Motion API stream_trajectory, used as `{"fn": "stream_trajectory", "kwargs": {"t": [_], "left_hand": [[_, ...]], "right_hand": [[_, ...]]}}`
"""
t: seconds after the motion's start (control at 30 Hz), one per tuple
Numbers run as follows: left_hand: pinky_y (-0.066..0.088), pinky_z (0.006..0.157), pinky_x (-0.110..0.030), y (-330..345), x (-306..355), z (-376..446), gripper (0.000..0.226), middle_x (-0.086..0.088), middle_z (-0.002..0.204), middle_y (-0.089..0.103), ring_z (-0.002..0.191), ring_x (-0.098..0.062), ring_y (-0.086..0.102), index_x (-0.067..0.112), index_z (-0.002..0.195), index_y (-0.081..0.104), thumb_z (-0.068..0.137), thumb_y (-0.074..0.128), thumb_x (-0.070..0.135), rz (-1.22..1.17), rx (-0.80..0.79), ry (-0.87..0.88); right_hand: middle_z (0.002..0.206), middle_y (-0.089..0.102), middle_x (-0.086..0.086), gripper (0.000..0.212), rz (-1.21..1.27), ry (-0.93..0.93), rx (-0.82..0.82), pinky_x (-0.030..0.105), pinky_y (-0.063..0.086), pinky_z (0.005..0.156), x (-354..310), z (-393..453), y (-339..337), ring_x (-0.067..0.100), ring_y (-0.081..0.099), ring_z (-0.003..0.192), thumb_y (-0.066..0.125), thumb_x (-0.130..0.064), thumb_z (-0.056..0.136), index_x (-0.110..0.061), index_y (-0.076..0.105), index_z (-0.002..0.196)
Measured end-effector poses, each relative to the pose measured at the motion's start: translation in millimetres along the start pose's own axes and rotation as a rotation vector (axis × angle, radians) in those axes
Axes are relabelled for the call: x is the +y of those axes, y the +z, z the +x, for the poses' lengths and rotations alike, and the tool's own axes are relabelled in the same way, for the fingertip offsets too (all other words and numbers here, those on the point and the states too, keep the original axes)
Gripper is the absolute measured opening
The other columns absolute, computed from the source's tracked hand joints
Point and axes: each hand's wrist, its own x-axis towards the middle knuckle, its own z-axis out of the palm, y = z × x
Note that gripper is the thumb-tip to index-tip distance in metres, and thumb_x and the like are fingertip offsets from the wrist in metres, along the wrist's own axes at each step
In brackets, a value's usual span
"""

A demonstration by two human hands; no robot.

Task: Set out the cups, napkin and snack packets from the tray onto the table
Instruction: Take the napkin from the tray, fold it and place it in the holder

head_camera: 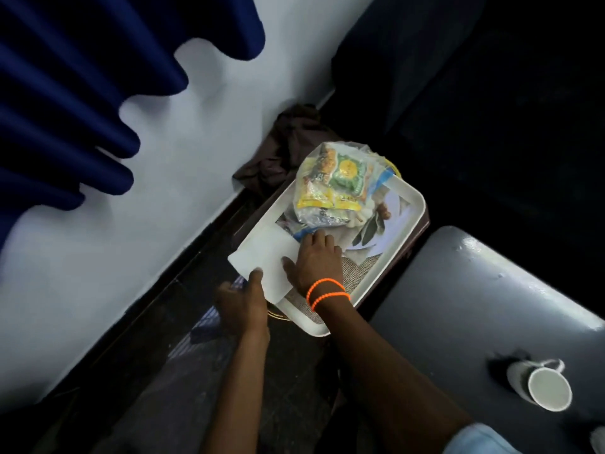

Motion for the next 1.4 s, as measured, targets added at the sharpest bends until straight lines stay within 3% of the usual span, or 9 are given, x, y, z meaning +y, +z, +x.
{"fn": "stream_trajectory", "kwargs": {"t": [0.1, 0.27, 0.4, 0.5, 0.63, 0.8, 1.0, 1.13, 1.4], "left_hand": [[0.060, 0.090, -0.058, 2.5, -3.5, 6.7, 0.044, -0.011, 0.101, 0.080, 0.096, -0.036, 0.075, 0.015, 0.099, 0.079, 0.076, 0.071, 0.052, 0.061, -0.029, 0.052], [0.058, 0.091, -0.047, 10.6, 8.1, -3.3, 0.022, -0.006, 0.104, 0.081, 0.098, -0.028, 0.072, 0.019, 0.091, 0.081, 0.082, 0.076, 0.038, 0.166, 0.044, 0.275], [0.056, 0.081, -0.029, 12.6, 20.1, -13.8, 0.007, 0.009, 0.090, 0.074, 0.085, 0.002, 0.067, 0.025, 0.090, 0.072, 0.090, 0.079, 0.027, 0.047, -0.090, 0.447], [0.055, 0.082, -0.023, 16.9, 28.9, -22.6, 0.016, 0.006, 0.098, 0.074, 0.089, -0.005, 0.070, 0.019, 0.102, 0.068, 0.091, 0.079, 0.025, -0.020, -0.128, 0.490], [0.059, 0.091, -0.039, 33.8, 43.7, -40.2, 0.033, 0.001, 0.106, 0.072, 0.101, -0.022, 0.071, 0.012, 0.111, 0.063, 0.094, 0.074, 0.038, -0.167, -0.101, 0.292], [0.059, 0.098, -0.059, 69.8, 49.6, -82.2, 0.032, -0.012, 0.114, 0.079, 0.107, -0.033, 0.076, 0.014, 0.113, 0.074, 0.095, 0.069, 0.040, -0.423, -0.274, 0.008], [0.062, 0.095, -0.051, 114.9, 31.8, -150.0, 0.047, -0.011, 0.118, 0.080, 0.109, -0.033, 0.077, 0.016, 0.125, 0.074, 0.089, 0.078, 0.047, -0.359, -0.759, -0.194], [0.065, 0.068, -0.035, 143.8, 5.4, -207.2, 0.026, -0.006, 0.097, 0.084, 0.088, -0.024, 0.082, 0.016, 0.107, 0.079, 0.081, 0.087, 0.018, -0.070, -0.894, 0.013], [0.058, 0.066, -0.023, 209.0, -58.9, -344.1, 0.023, 0.013, 0.083, 0.077, 0.079, -0.007, 0.076, 0.025, 0.096, 0.075, 0.077, 0.086, 0.018, 0.455, -1.029, 0.608]], "right_hand": [[0.135, 0.053, 0.017, 0.074, 0.028, 0.042, -0.038, 0.050, 0.039, 0.104, -10.5, 1.0, 9.8, 0.039, 0.047, 0.125, 0.068, -0.054, 0.084, -0.008, 0.043, 0.137], [0.132, 0.055, 0.014, 0.058, 0.082, 0.000, -0.098, 0.047, 0.036, 0.105, -5.2, -4.5, 18.5, 0.036, 0.044, 0.126, 0.071, -0.048, 0.084, -0.013, 0.058, 0.129], [0.097, 0.067, 0.009, 0.018, 0.421, -0.028, 0.011, 0.035, 0.041, 0.080, 9.2, -10.6, 10.2, 0.030, 0.057, 0.098, 0.076, -0.026, 0.078, -0.014, 0.068, 0.089], [0.071, 0.064, -0.006, 0.020, 0.768, 0.075, 0.048, 0.018, 0.040, 0.061, 25.4, -17.7, -9.1, 0.010, 0.057, 0.067, 0.079, -0.013, 0.074, -0.020, 0.060, 0.072], [0.073, 0.066, 0.003, 0.021, 1.070, 0.204, 0.023, 0.033, 0.051, 0.063, 58.2, -28.5, -39.0, 0.016, 0.061, 0.068, 0.080, -0.009, 0.075, -0.015, 0.061, 0.071], [0.078, 0.067, 0.013, 0.024, 1.381, 0.354, 0.054, 0.044, 0.054, 0.065, 106.1, -47.0, -68.5, 0.027, 0.064, 0.071, 0.079, -0.003, 0.075, -0.019, 0.061, 0.073], [0.077, 0.073, 0.006, 0.023, 1.579, 0.487, 0.192, 0.038, 0.061, 0.062, 184.9, -94.0, -99.7, 0.023, 0.071, 0.072, 0.081, -0.007, 0.070, -0.021, 0.064, 0.070], [0.076, 0.074, 0.000, 0.026, 1.427, 0.584, 0.386, 0.029, 0.056, 0.056, 247.5, -142.1, -115.3, 0.014, 0.070, 0.068, 0.081, -0.002, 0.075, -0.022, 0.064, 0.074], [0.079, 0.067, 0.000, 0.029, 1.379, 0.843, 0.796, 0.016, 0.053, 0.059, 348.6, -261.0, -129.1, 0.004, 0.061, 0.064, 0.077, 0.012, 0.077, -0.009, 0.064, 0.091]]}}
